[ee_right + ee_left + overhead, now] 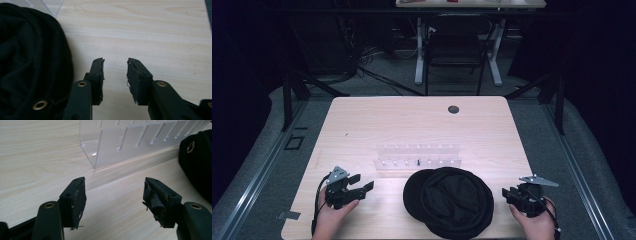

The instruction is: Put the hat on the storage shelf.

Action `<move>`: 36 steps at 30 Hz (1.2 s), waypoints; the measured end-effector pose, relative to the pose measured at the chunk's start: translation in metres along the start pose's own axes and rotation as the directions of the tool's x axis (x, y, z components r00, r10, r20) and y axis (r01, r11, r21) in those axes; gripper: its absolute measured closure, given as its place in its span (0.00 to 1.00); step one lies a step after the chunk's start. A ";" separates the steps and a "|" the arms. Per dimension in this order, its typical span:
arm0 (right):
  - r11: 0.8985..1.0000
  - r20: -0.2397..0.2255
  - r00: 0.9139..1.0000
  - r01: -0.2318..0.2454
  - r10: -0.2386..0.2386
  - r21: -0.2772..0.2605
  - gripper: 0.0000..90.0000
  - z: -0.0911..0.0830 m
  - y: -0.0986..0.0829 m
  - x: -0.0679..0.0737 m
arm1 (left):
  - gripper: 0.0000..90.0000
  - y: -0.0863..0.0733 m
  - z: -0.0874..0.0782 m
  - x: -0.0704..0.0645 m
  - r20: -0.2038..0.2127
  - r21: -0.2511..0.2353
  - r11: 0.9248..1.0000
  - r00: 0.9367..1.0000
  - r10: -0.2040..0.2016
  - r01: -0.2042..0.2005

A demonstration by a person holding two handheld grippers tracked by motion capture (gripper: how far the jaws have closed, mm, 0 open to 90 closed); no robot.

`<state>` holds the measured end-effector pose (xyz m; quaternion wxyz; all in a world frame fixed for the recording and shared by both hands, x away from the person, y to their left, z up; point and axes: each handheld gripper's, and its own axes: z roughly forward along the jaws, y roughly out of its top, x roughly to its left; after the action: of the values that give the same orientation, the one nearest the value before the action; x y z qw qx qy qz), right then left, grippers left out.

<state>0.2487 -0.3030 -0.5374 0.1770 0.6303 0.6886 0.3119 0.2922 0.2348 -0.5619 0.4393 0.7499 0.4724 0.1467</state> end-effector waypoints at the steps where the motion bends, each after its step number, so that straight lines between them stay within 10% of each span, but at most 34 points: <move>1: 1.000 -0.020 1.000 -0.003 0.003 -0.005 0.75 -0.005 -0.001 0.002 | 0.41 0.000 -0.001 -0.002 -0.003 0.010 1.000 1.000 0.007 -0.007; 12: 0.997 -0.149 0.986 -0.065 0.071 0.045 0.79 -0.025 0.003 0.011 | 0.45 0.002 0.004 -0.006 0.001 0.011 0.999 0.999 0.034 -0.034; 26: 0.991 -0.219 0.972 -0.060 0.084 0.117 0.80 -0.014 0.001 0.024 | 0.45 0.002 0.004 -0.008 0.000 0.017 0.999 0.999 0.049 -0.049; 36: 0.990 -0.202 0.977 -0.048 0.075 0.135 0.97 -0.005 0.007 0.027 | 0.45 0.000 0.004 -0.008 -0.004 0.020 0.998 0.999 0.054 -0.054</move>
<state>0.2473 -0.2774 -0.5253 0.0535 0.6259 0.7020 0.3356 0.2910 0.2260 -0.5625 0.4267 0.7662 0.4545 0.1555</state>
